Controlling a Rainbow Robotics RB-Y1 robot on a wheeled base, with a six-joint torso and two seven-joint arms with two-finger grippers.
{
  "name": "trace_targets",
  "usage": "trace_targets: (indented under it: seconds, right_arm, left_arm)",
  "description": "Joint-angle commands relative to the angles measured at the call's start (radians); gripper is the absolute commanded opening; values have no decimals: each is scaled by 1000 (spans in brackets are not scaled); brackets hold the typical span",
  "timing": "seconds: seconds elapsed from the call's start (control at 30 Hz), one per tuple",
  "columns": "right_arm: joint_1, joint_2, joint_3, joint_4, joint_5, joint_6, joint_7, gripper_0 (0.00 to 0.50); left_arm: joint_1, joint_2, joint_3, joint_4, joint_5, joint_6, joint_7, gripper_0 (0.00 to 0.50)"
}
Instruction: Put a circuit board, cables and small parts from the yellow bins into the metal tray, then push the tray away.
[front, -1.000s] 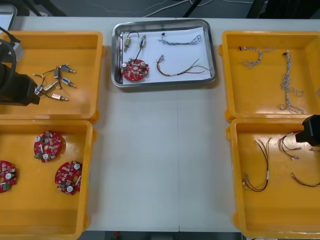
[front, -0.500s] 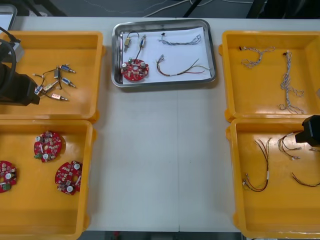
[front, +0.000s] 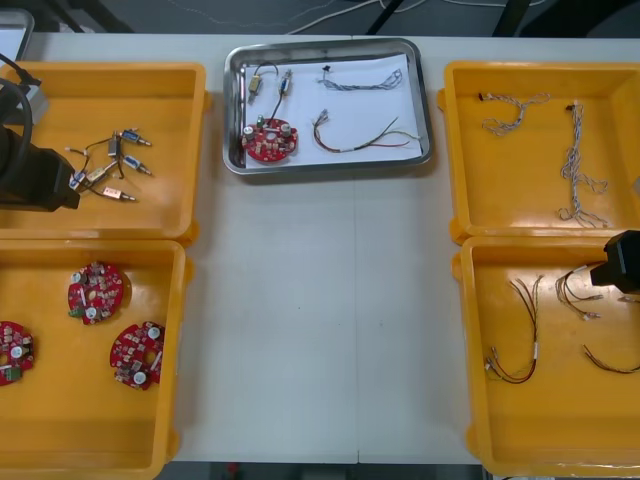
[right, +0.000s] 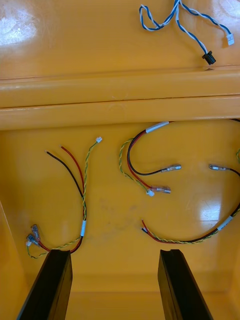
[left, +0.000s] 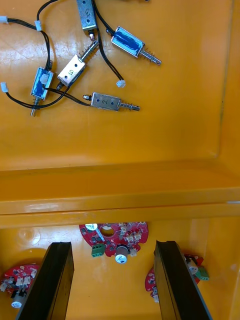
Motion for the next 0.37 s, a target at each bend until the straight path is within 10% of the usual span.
trace_targets:
  seconds: [0.03, 0.37]
  right_arm:
    - [14, 10, -31, -4, 8, -9, 23, 500]
    - [14, 10, -31, -4, 8, -9, 23, 500]
  left_arm:
    - [12, 42, 29, -32, 6, 6, -53, 470]
    - [12, 42, 29, -32, 6, 6, -53, 471]
